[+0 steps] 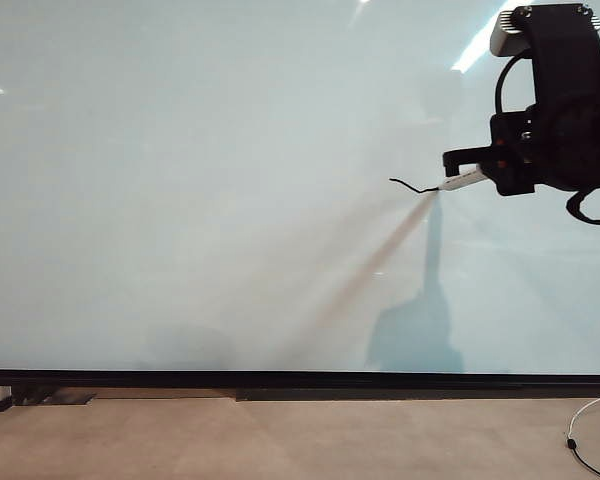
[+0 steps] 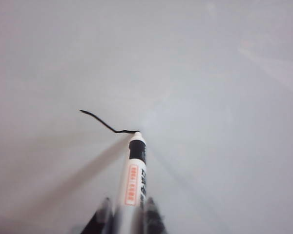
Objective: Pick up the pen on the shelf to the right of the whiteboard and draw a straight line.
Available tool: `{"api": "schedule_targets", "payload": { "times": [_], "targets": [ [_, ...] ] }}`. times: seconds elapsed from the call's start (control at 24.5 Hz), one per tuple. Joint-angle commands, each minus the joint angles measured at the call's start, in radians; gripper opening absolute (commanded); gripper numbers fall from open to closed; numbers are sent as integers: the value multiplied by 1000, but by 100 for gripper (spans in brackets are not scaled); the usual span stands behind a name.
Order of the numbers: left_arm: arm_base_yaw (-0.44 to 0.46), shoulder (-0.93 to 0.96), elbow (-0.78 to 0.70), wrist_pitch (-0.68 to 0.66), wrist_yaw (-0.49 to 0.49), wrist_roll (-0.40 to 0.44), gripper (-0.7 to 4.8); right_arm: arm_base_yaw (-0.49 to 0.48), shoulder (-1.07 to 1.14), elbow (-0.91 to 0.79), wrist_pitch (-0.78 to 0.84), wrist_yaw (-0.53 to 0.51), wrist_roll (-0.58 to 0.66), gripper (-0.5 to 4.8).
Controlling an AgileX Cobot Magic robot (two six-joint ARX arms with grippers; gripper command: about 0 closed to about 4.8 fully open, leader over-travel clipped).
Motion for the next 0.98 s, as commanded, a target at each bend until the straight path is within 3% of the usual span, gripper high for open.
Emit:
{"api": "schedule_targets", "payload": {
  "times": [0.04,0.98],
  "targets": [
    [0,0,4,12,1,0,-5,-34,-11,8,31,55,-9,-8],
    [0,0,4,11,1,0,-5,-157,-175,-86,-21,32,-58,-8]
  ]
}}
